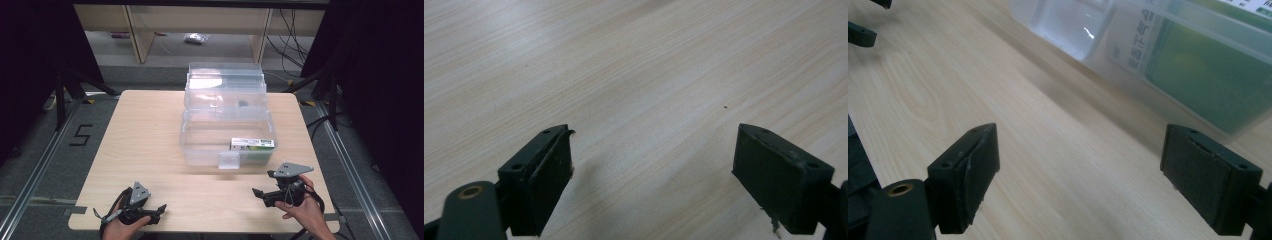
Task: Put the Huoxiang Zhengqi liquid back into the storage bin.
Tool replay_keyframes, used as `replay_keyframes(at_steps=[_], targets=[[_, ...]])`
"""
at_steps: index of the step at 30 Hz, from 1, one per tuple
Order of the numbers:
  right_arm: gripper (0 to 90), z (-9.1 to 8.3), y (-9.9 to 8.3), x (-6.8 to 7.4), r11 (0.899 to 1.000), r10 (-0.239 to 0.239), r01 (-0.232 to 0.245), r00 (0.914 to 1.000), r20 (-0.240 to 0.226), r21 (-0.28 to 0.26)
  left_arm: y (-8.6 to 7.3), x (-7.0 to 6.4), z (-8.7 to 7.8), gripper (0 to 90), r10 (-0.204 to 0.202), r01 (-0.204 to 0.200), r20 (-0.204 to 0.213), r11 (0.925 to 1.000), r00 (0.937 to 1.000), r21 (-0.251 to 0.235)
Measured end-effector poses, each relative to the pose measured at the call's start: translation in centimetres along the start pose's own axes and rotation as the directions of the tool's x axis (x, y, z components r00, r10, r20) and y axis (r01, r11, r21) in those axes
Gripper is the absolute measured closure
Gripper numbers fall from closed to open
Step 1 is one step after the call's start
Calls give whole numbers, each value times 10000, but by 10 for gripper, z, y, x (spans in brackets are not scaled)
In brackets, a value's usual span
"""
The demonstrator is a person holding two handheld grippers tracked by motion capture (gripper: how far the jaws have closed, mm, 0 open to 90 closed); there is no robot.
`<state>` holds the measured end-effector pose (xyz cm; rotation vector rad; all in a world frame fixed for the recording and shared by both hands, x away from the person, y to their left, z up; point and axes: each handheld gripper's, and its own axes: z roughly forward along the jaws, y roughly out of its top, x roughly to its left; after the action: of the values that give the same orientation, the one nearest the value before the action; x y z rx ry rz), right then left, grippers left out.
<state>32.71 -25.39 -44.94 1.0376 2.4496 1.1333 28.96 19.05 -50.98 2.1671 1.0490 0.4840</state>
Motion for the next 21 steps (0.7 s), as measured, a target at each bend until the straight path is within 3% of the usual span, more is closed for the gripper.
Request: replay_keyframes(at_steps=[2, 3, 4, 5, 6, 8, 9, 12, 16, 19, 20, 21], targets=[[168, 1, -2, -2, 9997, -228, 228, 9997, -15, 6, 0, 0, 0, 155, -24, 24, -3, 10000, 10000, 6], [168, 1, -3, -1, 9999, 0, 0, 10000, -3, 106, 0, 0, 0, 154, -23, 23, 20, 10000, 10000, -10], [168, 1, -4, -3, 9997, -222, 222, 9997, -43, 66, 0, 0, 0, 154, -3, 3, 21, 10000, 10000, -15], [169, 1, -5, 0, 9997, 221, -220, 9997, -59, 137, 0, 0, 0, 154, -2, 2, 28, 10000, 10000, 8], [168, 1, -6, -2, 10000, -58, 58, 10000, -53, 48, 0, 0, 0, 154, 5, -5, 1, 10000, 10000, -2], [168, 0, -7, -3, 10000, -50, 50, 10000, -44, 21, 0, 0, 0, 154, -4, 4, 11, 10000, 10000, 5], [168, 0, -8, -3, 9999, -99, 99, 9999, -25, -27, 0, -2, 1, 154, -222, 223, 22, 9995, 9998, -218], [169, -1, -12, -3, 10000, 41, -41, 10000, -45, -18, 1, 1, 2, 154, 184, -189, -180, 9994, 9997, -297], [169, -3, -19, -2, 9993, 380, -380, 9992, -117, 12, 0, -2, 1, 154, -179, 178, -59, 9997, 9998, -172], [168, -4, -24, -4, 9995, 294, -295, 9995, -72, -102, 1, 0, 2, 154, 122, -125, -145, 9997, 9998, -198], [169, -5, -25, -3, 9991, 414, -414, 9991, -39, -46, 0, 0, 2, 154, 116, -119, -106, 9995, 9999, -280], [168, -6, -27, -5, 9994, 332, -332, 9994, -80, -42, 0, -1, 0, 154, -7, 7, 38, 10000, 10000, -58]])
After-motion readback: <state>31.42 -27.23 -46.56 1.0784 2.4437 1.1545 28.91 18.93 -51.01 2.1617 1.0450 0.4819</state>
